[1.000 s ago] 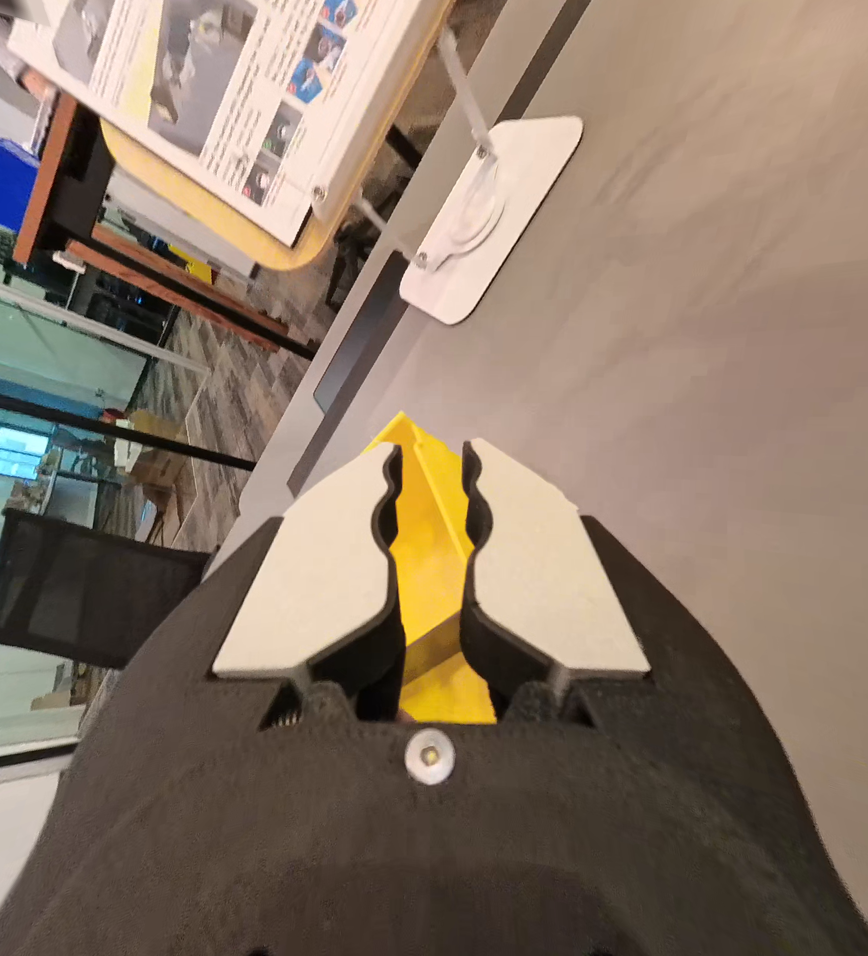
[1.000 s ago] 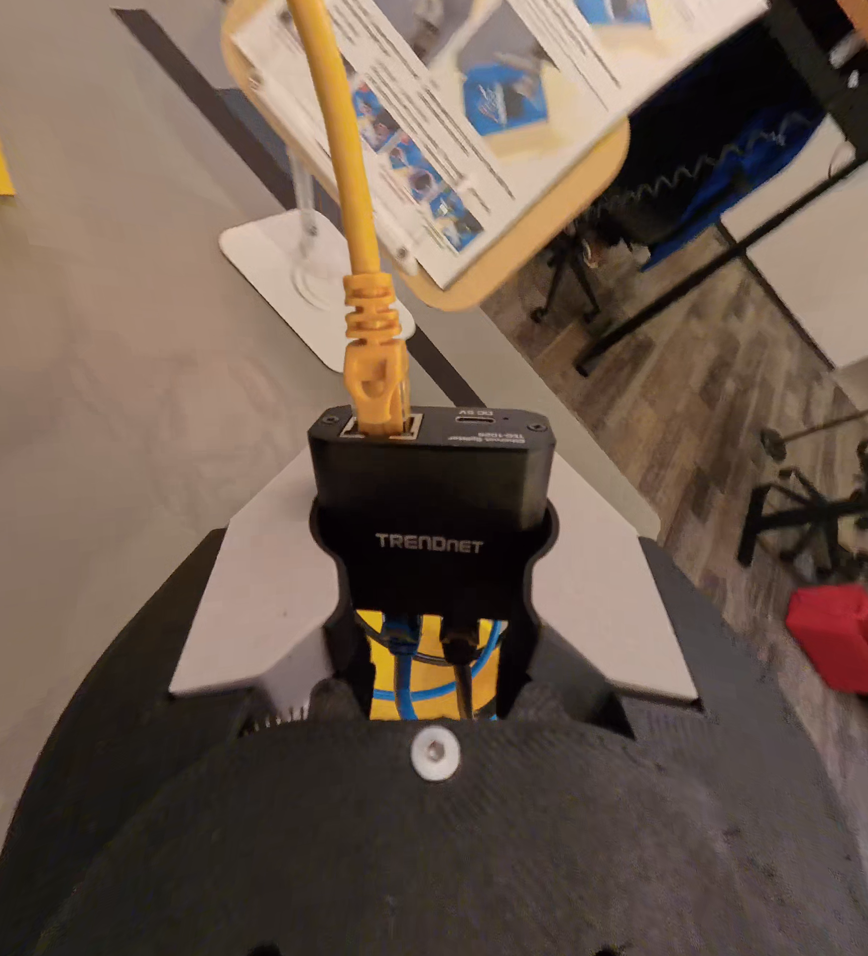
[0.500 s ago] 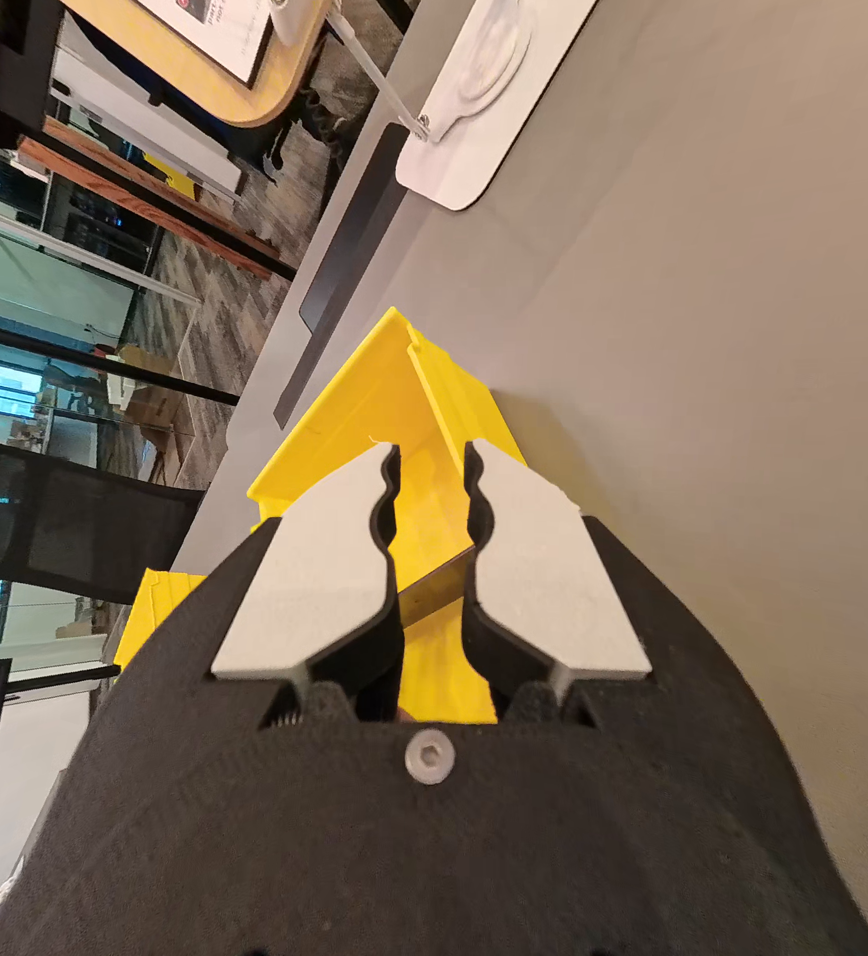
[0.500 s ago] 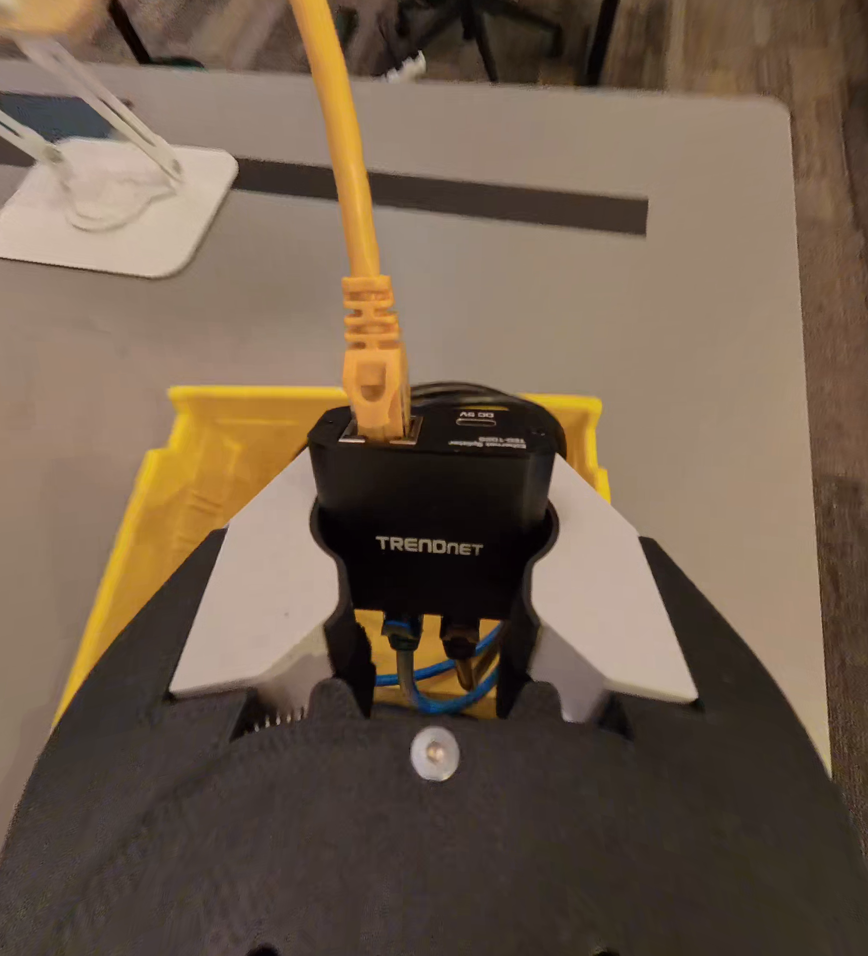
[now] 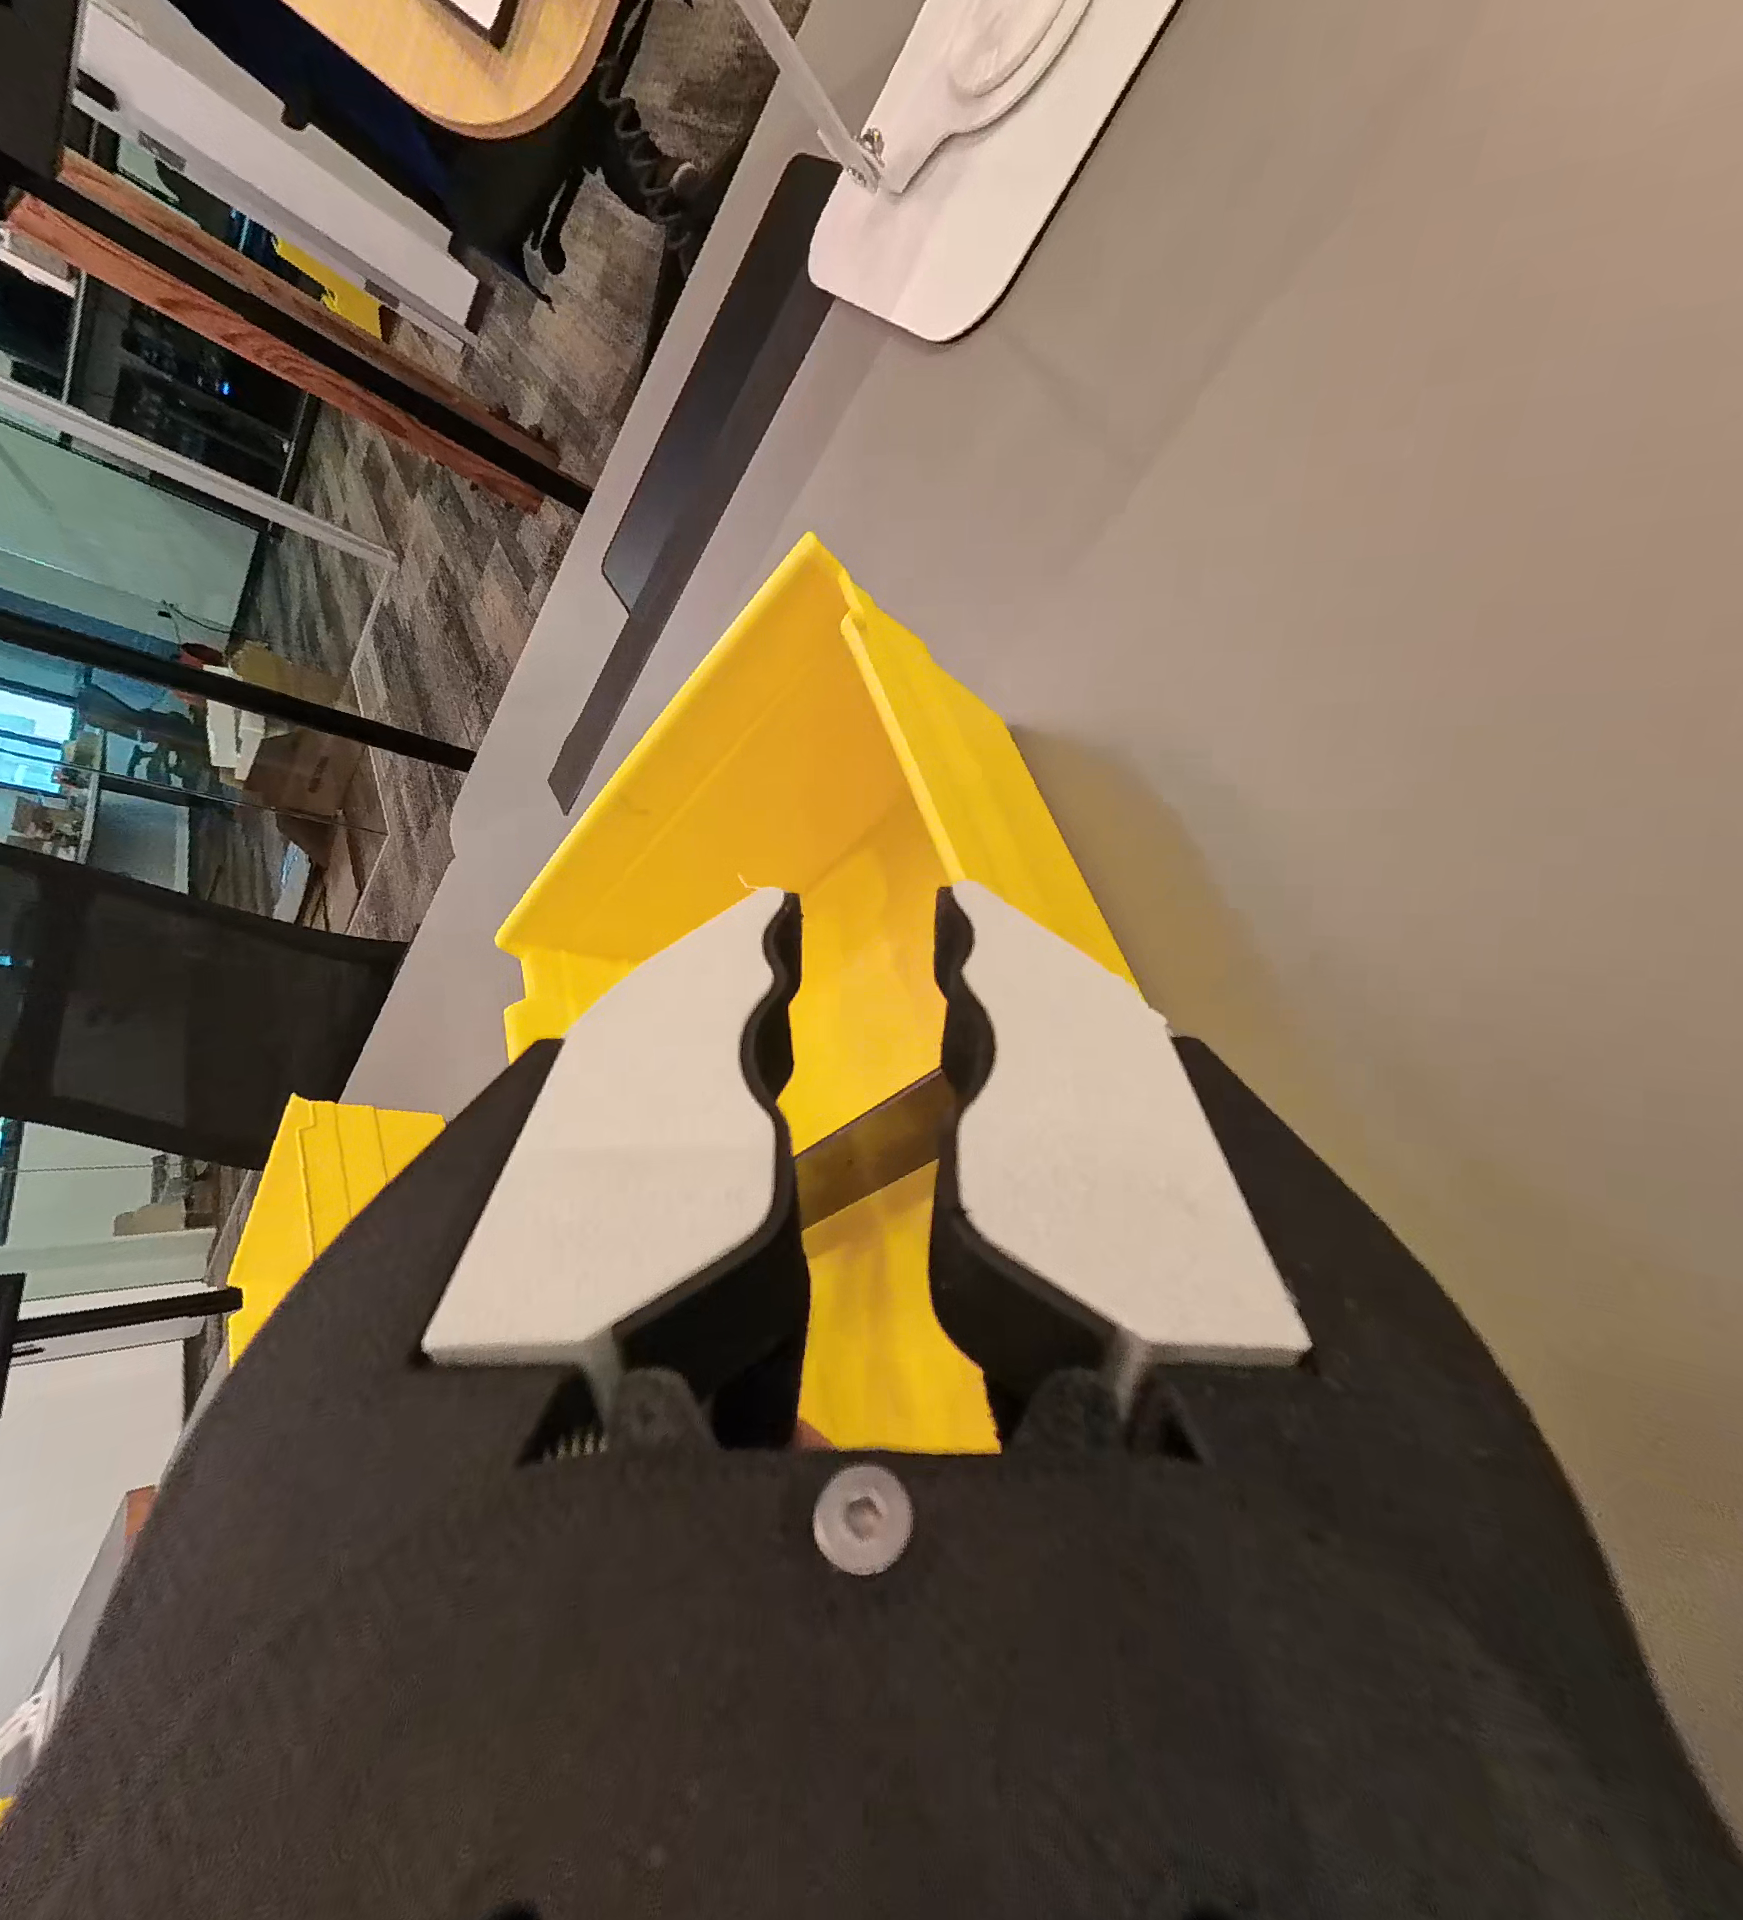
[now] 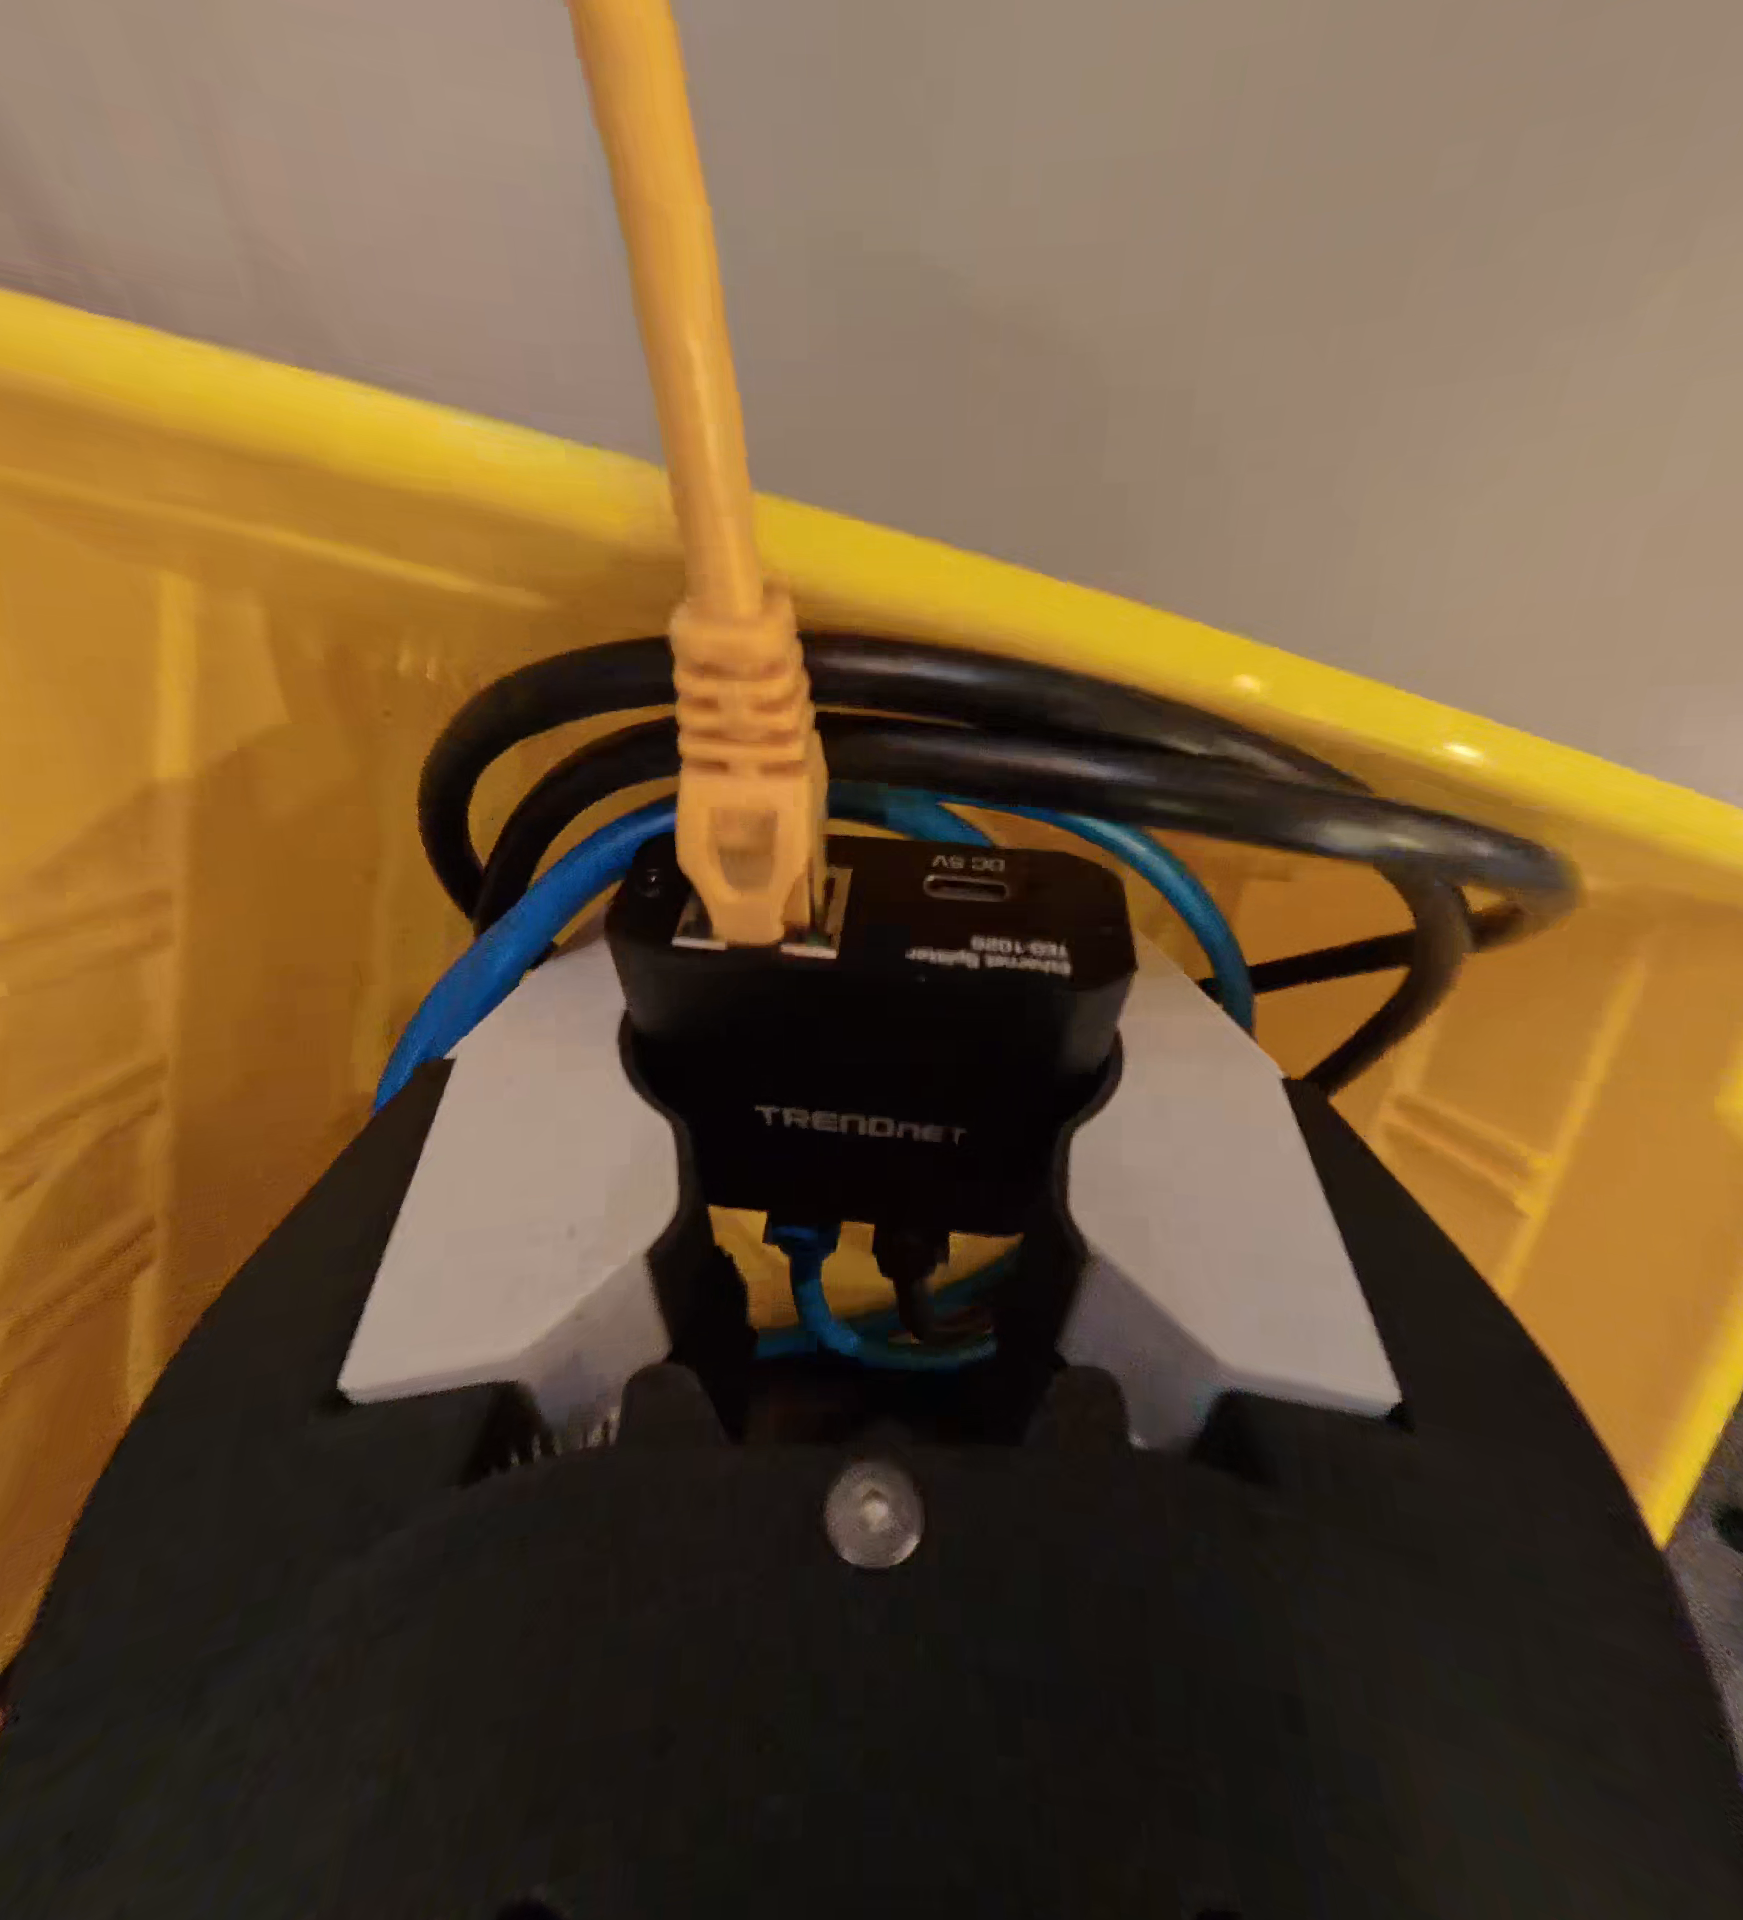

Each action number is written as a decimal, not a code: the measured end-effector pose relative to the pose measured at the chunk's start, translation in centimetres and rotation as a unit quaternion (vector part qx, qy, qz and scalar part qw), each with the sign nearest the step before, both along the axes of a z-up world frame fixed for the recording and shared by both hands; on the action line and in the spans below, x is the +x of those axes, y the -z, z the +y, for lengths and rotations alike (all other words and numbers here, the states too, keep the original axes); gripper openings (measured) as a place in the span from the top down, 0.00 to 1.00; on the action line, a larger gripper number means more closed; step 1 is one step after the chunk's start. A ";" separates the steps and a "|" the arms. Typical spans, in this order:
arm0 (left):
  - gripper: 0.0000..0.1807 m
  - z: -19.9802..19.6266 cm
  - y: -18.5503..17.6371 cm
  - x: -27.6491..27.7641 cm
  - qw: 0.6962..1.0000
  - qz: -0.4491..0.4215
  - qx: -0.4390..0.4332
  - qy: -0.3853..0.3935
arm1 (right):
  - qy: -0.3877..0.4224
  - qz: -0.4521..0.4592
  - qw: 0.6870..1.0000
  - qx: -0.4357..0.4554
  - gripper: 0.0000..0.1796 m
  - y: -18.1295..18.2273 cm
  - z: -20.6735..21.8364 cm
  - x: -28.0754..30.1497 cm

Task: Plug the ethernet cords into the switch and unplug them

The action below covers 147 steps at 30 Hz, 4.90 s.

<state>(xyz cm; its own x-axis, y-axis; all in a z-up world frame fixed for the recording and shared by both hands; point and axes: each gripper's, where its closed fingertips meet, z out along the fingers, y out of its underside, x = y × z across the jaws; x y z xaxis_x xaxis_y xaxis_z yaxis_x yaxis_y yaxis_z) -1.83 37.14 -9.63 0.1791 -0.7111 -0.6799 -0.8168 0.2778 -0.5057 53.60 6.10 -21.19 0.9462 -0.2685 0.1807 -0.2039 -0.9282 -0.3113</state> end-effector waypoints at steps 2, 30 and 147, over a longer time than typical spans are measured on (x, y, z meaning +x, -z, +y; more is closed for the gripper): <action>0.87 0.0 0.0 -0.1 1.000 0.001 0.001 0.000 | -0.004 0.006 0.999 -0.035 0.60 0.7 -0.1 0.0; 0.61 10.1 0.5 -12.0 0.977 0.002 -0.103 -0.187 | -0.073 0.048 0.996 -0.023 0.44 -4.5 -3.0 -1.7; 0.66 7.9 -1.6 -8.1 0.991 0.015 -0.001 -0.130 | -0.165 -0.291 0.934 0.129 0.99 -12.3 3.8 -2.4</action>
<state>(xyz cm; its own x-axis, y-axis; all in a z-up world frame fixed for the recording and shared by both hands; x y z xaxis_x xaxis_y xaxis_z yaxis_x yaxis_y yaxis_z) -9.90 45.08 -8.04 0.3358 -0.6446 -0.6869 -0.8758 0.0548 -0.4795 51.25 9.86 -8.85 0.7469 -0.0862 0.6593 0.3529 -0.7890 -0.5029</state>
